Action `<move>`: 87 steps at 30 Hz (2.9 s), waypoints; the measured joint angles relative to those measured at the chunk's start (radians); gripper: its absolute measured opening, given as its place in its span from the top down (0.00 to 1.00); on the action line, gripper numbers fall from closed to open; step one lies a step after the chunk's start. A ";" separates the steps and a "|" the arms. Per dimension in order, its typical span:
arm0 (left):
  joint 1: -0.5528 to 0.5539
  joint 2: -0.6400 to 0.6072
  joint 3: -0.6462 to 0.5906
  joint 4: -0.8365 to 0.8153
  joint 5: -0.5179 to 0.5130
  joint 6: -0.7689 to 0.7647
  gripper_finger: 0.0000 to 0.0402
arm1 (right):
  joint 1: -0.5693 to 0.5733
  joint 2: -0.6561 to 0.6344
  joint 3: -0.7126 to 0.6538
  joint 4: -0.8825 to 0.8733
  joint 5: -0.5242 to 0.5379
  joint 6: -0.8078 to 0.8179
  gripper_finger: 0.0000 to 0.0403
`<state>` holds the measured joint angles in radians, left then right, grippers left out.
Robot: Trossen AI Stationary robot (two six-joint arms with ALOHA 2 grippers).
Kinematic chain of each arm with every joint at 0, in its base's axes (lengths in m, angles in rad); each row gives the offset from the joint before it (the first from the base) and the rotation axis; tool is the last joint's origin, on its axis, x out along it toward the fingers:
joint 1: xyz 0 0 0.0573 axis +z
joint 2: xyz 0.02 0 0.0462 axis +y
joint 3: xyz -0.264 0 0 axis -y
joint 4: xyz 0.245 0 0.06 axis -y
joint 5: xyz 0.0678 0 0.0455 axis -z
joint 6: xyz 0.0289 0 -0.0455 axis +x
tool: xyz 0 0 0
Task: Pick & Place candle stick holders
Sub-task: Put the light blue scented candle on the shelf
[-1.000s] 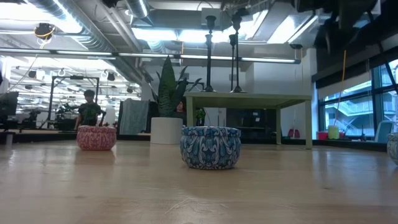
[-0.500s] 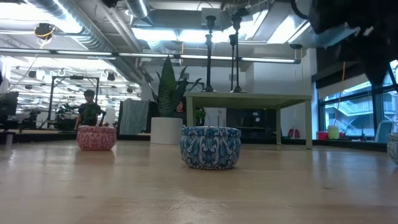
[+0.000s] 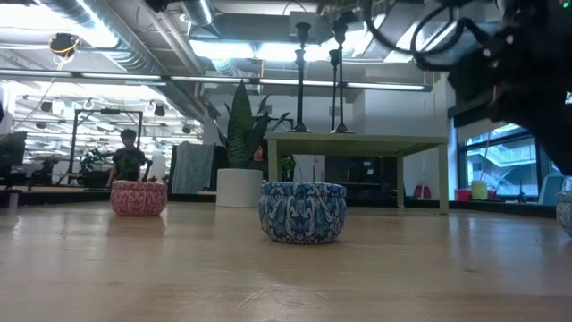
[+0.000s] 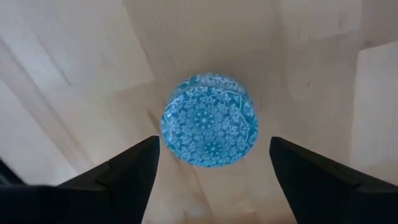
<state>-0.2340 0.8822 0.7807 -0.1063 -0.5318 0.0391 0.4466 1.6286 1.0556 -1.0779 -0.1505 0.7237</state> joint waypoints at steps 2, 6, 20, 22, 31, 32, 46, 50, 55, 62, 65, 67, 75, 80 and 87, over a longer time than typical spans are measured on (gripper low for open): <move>0.000 0.000 0.000 -0.008 0.000 0.000 0.68 | -0.004 0.020 0.000 0.000 -0.004 -0.016 0.23; 0.000 0.000 0.000 -0.012 0.000 0.000 0.68 | -0.004 0.033 0.000 0.023 -0.033 -0.034 0.23; 0.000 0.000 0.000 -0.010 0.001 -0.002 0.68 | -0.004 0.027 -0.110 0.115 -0.066 -0.048 0.23; 0.000 0.000 0.000 -0.010 0.001 -0.002 0.68 | -0.003 0.029 -0.116 0.105 -0.062 -0.050 0.23; 0.000 0.000 0.000 0.007 0.001 -0.001 0.68 | -0.004 0.028 -0.118 0.127 -0.052 -0.051 0.22; 0.000 0.000 0.000 0.007 0.001 -0.001 0.68 | -0.004 0.028 -0.124 0.136 -0.053 -0.048 0.22; 0.000 0.000 0.000 0.005 0.001 0.000 0.68 | -0.006 0.032 -0.107 0.125 -0.075 -0.055 0.27; 0.000 0.000 0.000 0.005 0.001 0.000 0.68 | -0.006 0.032 -0.066 0.120 -0.075 -0.088 0.26; 0.000 0.000 0.000 0.005 0.001 0.000 0.68 | -0.019 0.032 0.003 0.104 -0.035 -0.134 0.26; 0.000 0.000 0.000 0.005 0.001 0.000 0.68 | -0.073 0.031 0.183 -0.117 0.020 -0.162 0.26; 0.000 0.000 0.000 0.005 0.001 0.000 0.68 | -0.093 0.030 0.265 -0.245 0.088 -0.215 0.26; 0.000 0.000 0.000 0.005 0.001 0.000 0.68 | -0.114 0.030 0.317 -0.322 0.143 -0.238 0.26; 0.000 0.000 0.000 0.002 0.001 0.000 0.68 | -0.256 0.023 0.400 -0.498 0.278 -0.372 0.26; 0.000 0.000 0.000 -0.003 0.001 0.000 0.68 | -0.345 -0.017 0.397 -0.497 0.303 -0.469 0.26; 0.000 0.000 0.000 -0.003 -0.007 0.000 0.68 | -0.411 -0.153 0.396 -0.494 0.395 -0.507 0.26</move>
<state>-0.2340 0.8822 0.7807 -0.1089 -0.5392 0.0395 0.0351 1.4759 1.4517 -1.5719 0.2444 0.2165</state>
